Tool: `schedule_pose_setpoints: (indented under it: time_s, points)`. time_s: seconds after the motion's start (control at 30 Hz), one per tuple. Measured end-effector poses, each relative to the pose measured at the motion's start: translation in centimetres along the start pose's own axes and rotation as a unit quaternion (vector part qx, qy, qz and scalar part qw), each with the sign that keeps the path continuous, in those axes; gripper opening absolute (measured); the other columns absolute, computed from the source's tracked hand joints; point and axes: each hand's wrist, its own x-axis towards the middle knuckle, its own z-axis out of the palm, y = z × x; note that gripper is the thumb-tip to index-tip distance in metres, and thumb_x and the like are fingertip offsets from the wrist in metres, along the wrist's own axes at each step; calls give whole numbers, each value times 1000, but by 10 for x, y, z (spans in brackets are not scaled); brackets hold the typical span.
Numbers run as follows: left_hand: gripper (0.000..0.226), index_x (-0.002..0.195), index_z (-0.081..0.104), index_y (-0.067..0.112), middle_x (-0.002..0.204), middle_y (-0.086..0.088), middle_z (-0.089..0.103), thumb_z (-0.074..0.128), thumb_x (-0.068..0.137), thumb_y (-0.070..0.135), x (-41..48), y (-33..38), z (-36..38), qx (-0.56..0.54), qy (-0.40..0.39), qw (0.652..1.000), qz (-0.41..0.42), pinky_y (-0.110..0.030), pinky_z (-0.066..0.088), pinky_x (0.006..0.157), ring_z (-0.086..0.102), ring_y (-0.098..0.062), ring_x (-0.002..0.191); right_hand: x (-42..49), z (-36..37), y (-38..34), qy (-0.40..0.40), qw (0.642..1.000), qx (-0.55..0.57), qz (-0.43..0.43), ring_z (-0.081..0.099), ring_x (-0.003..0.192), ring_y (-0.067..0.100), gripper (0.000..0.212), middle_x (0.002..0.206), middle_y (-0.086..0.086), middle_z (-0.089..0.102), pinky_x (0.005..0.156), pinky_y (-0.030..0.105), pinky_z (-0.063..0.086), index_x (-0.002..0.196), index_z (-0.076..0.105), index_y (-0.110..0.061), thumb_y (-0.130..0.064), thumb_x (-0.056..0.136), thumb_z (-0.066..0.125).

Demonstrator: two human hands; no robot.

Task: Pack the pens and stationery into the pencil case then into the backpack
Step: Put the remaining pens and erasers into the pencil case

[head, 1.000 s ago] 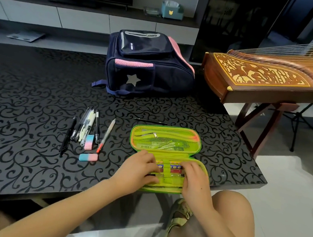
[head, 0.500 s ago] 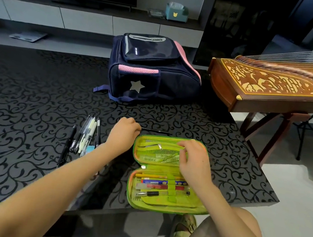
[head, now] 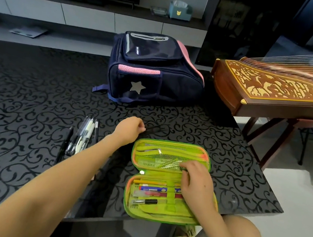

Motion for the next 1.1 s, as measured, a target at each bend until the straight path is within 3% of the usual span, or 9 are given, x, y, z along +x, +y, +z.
schedule_pose_setpoints:
  time_s: [0.13, 0.27, 0.47, 0.63, 0.7, 0.77, 0.9, 1.0, 1.1]
  points:
    - [16, 101, 66, 10, 102, -6, 65, 59, 91, 20, -64, 3, -24, -55, 60, 996, 39, -34, 46, 82, 60, -23, 95, -17, -7, 2, 10, 1000, -3, 19, 58, 81, 26, 20, 88, 4, 65, 75, 24, 38, 91, 67, -9, -6, 75, 55]
    - [12, 93, 71, 12, 80, 14, 61, 68, 84, 17, -142, 8, -29, -117, 42, 989, 86, -11, 41, 69, 57, -3, 74, -41, -18, 1, 7, 998, 39, 54, 59, 78, 19, 16, 85, 0, 64, 70, 20, 36, 90, 67, -11, -17, 79, 56]
    - [21, 79, 72, 15, 71, 11, 63, 68, 74, 35, -181, 44, -19, -99, 44, 973, 205, -15, 38, 67, 52, -4, 75, -38, -57, -56, -77, 900, 410, 124, 57, 64, 1, 15, 67, -14, 64, 64, 14, 46, 94, 69, -19, -8, 87, 62]
    - [15, 92, 71, 15, 88, 3, 65, 67, 85, 28, -189, 71, -21, -176, 112, 975, 72, -26, 45, 80, 58, -14, 86, -46, -71, -74, 99, 955, 280, 5, 60, 71, 5, 17, 78, -13, 64, 66, 17, 48, 86, 71, -16, -29, 86, 60]
    - [20, 86, 71, 14, 81, 3, 68, 59, 90, 30, -191, 80, -27, -347, 10, 937, -37, -27, 50, 75, 62, -15, 81, -50, -71, -76, 155, 953, 259, -12, 61, 78, 2, 18, 83, -8, 65, 70, 12, 48, 89, 72, -9, -24, 85, 64]
    - [22, 84, 73, 16, 77, 6, 68, 56, 91, 29, -194, 92, -30, -515, -79, 848, -97, -23, 50, 75, 62, -10, 79, -56, -67, -81, 148, 943, 296, 17, 61, 80, -3, 10, 82, -18, 65, 71, 7, 45, 91, 73, -9, -12, 82, 69]
    - [17, 84, 70, 15, 85, 0, 67, 55, 92, 17, -196, 110, -32, -658, -64, 742, -111, -28, 51, 82, 64, -13, 84, -64, -56, -80, 55, 931, 350, 84, 65, 80, -4, 21, 82, -32, 67, 75, 9, 48, 99, 71, -16, -9, 80, 72]
    - [16, 85, 68, 17, 80, -3, 69, 55, 93, 15, -192, 105, -30, -552, 40, 833, -16, -30, 55, 79, 66, -18, 82, -65, -56, -64, 40, 958, 272, 85, 66, 83, 10, 14, 89, -16, 71, 78, 25, 51, 97, 73, -18, -22, 84, 68]
    - [15, 93, 74, 15, 78, -2, 71, 64, 85, 22, -187, 78, -18, -175, 127, 960, 178, -26, 53, 68, 65, -15, 73, -71, -55, -35, 61, 978, 165, 116, 65, 82, 16, 15, 88, -4, 73, 78, 30, 48, 89, 73, -14, -22, 84, 61]
